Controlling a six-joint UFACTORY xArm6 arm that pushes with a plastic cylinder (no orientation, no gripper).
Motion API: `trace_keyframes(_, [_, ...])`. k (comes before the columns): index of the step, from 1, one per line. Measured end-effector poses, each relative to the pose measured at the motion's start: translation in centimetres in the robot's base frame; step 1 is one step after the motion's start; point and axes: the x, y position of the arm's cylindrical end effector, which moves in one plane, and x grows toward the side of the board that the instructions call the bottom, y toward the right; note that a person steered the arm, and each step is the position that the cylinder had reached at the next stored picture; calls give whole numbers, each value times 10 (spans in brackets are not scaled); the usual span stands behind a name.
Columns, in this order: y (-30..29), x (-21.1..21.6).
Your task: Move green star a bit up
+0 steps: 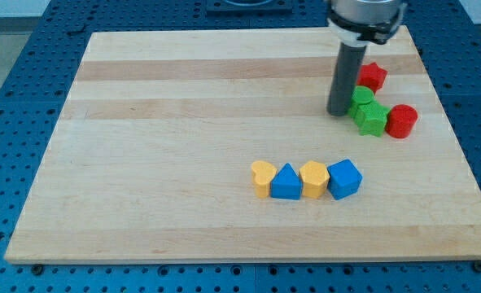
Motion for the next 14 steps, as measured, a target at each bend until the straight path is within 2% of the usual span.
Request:
trace_keyframes(2, [33, 0])
trace_keyframes(3, [27, 1])
trace_keyframes(5, [-28, 41])
trace_keyframes(8, [-21, 89])
trace_keyframes(12, [-19, 66])
trace_keyframes(14, [7, 57])
